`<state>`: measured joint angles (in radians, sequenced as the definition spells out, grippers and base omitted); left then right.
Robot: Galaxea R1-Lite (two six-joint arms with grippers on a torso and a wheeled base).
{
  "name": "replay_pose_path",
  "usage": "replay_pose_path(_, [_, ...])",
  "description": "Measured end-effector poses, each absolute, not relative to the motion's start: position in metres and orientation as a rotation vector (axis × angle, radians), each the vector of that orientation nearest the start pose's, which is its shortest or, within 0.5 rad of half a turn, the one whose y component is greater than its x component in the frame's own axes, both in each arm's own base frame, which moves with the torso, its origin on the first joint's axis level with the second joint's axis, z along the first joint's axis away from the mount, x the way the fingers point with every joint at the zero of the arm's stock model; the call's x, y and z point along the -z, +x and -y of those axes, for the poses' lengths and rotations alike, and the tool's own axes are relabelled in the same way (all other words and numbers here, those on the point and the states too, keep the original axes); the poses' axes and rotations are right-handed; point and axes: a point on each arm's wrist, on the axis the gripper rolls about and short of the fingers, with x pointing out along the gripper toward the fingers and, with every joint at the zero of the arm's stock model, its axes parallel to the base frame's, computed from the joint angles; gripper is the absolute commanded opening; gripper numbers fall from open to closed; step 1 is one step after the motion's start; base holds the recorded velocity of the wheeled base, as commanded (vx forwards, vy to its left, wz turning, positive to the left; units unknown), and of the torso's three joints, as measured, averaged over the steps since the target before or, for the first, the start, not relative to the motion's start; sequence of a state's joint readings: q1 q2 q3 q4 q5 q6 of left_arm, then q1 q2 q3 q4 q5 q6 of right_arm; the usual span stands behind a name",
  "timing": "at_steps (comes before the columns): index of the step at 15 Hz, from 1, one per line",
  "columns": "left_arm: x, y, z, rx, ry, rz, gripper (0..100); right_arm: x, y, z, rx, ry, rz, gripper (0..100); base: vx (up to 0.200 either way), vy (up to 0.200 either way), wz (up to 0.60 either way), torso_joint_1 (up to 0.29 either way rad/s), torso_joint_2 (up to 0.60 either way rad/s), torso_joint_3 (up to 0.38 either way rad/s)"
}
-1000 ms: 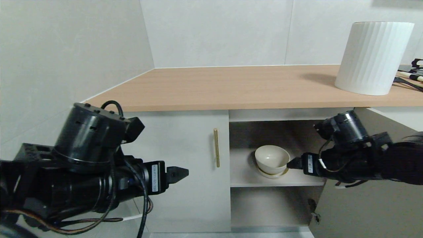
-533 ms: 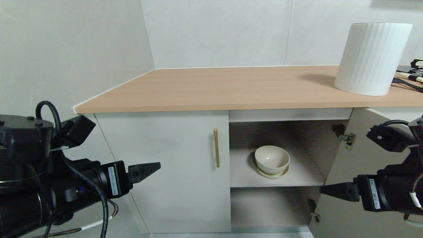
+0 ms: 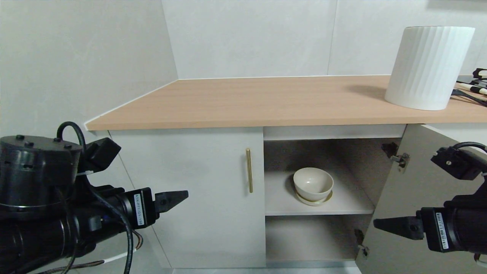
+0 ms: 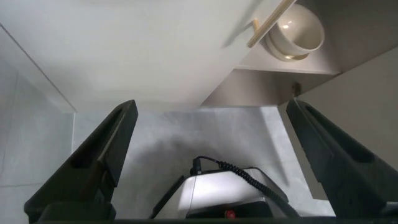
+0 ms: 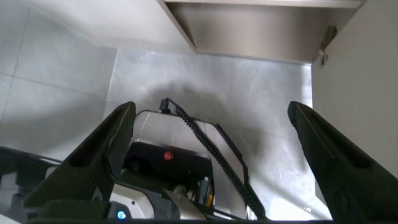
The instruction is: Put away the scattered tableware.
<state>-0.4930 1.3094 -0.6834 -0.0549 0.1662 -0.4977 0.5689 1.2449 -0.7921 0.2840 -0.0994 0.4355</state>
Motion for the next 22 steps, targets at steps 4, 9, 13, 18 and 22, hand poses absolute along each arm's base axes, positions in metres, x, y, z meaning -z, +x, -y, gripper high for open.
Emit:
replay_pose_path(4, [-0.1909, 0.1749, 0.0898, 0.170, -0.291, -0.616, 100, -0.2057, 0.1444, -0.0902, -0.290, 0.163, -0.789, 100, -0.200, 0.000, 0.00, 0.007, 0.00, 0.002])
replay_pose_path(9, [-0.1895, 0.1747, 0.0900, 0.169, -0.288, -0.622, 100, -0.2048, 0.1441, -0.0906, -0.287, 0.158, -0.791, 100, -0.200, 0.000, 0.00, 0.001, 0.00, 0.003])
replay_pose_path(13, [-0.1891, 0.1746, 0.0901, 0.169, -0.287, -0.624, 100, -0.2029, 0.1436, -0.0906, -0.288, 0.154, -0.797, 100, -0.200, 0.000, 0.00, 0.005, 0.00, 0.002])
replay_pose_path(18, [-0.1885, 0.1743, 0.0901, 0.169, -0.286, -0.626, 100, -0.2022, 0.1434, -0.0907, -0.289, 0.153, -0.800, 100, -0.120, 0.000, 0.00, 0.001, 0.00, 0.003])
replay_pose_path(22, [-0.1886, 0.1742, 0.0902, 0.170, -0.285, -0.626, 100, -0.2024, 0.1431, -0.0903, -0.287, 0.153, -0.798, 100, 0.000, 0.000, 0.00, 0.000, 0.00, 0.000])
